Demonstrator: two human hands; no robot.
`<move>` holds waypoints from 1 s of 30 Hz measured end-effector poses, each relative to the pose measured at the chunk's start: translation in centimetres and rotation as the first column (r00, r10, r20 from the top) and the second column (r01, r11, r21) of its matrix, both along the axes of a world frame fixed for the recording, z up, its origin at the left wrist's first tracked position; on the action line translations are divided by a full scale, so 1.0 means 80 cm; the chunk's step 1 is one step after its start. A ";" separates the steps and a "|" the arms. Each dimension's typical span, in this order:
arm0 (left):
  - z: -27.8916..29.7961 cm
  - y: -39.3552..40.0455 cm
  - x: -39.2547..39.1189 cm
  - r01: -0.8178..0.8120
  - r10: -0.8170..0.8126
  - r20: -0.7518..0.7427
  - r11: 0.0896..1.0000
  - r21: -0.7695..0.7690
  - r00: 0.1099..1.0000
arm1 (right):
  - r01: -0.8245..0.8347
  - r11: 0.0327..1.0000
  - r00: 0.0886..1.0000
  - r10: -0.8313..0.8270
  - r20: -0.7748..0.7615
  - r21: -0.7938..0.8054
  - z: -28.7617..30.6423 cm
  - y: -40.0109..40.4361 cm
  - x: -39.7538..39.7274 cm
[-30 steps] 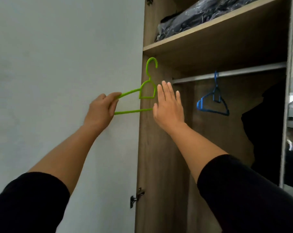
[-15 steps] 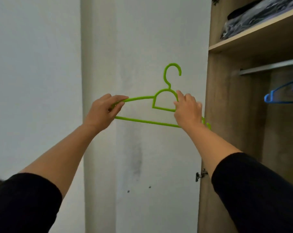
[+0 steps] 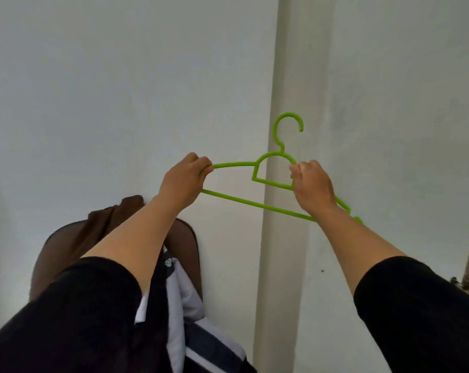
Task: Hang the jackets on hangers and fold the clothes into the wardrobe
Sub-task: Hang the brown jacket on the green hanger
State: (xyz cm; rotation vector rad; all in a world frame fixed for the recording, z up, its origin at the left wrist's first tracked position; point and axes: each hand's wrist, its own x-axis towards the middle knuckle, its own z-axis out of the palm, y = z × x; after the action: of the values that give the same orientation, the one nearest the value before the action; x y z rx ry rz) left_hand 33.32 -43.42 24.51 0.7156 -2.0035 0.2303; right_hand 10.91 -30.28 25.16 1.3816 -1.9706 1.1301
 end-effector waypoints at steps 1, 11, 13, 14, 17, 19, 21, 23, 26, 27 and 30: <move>0.000 -0.001 0.019 -0.026 0.026 0.023 0.999 0.022 0.999 | -0.044 0.999 0.999 0.044 -0.005 0.025 0.000 -0.010 0.017; -0.037 -0.023 0.167 -0.266 0.249 0.096 0.926 0.267 0.964 | -0.271 0.957 0.959 0.278 -0.053 0.104 -0.033 -0.089 0.141; -0.047 -0.026 0.175 -0.299 0.288 0.081 0.916 0.268 0.954 | -0.263 0.958 0.962 0.270 -0.044 0.113 -0.047 -0.100 0.153; -0.052 -0.030 0.179 -0.326 0.313 0.092 0.903 0.279 0.945 | -0.262 0.957 0.962 0.269 -0.040 0.127 -0.054 -0.107 0.158; -0.066 -0.053 0.192 -0.368 0.363 0.073 0.884 0.287 0.929 | -0.258 0.956 0.964 0.264 -0.030 0.138 -0.068 -0.133 0.169; -0.074 -0.074 0.197 -0.388 0.393 0.041 0.881 0.271 0.919 | -0.239 0.963 0.970 0.241 -0.002 0.127 -0.074 -0.153 0.173; -0.082 -0.099 0.199 -0.416 0.423 0.042 0.859 0.298 0.905 | -0.224 0.966 0.975 0.222 0.028 0.129 -0.082 -0.173 0.176; -0.090 -0.125 0.198 -0.432 0.436 0.071 0.832 0.349 0.897 | -0.211 0.969 0.978 0.208 0.033 0.131 -0.091 -0.193 0.178; -0.110 -0.160 0.189 -0.458 0.424 0.174 0.794 0.399 0.889 | -0.197 0.971 0.980 0.192 0.050 0.134 -0.111 -0.219 0.180; -0.119 -0.170 0.185 -0.457 0.409 0.206 0.786 0.415 0.889 | -0.191 0.972 0.981 0.184 0.062 0.139 -0.119 -0.225 0.181; -0.141 -0.196 0.173 -0.453 0.364 0.273 0.770 0.449 0.890 | -0.186 0.972 0.980 0.173 0.096 0.144 -0.139 -0.243 0.185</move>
State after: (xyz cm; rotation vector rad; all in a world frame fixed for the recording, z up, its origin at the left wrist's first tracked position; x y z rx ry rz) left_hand 47.15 -59.06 13.25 1.5277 -2.0640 0.0133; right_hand 25.69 -49.72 14.02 1.6455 -2.0603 1.1531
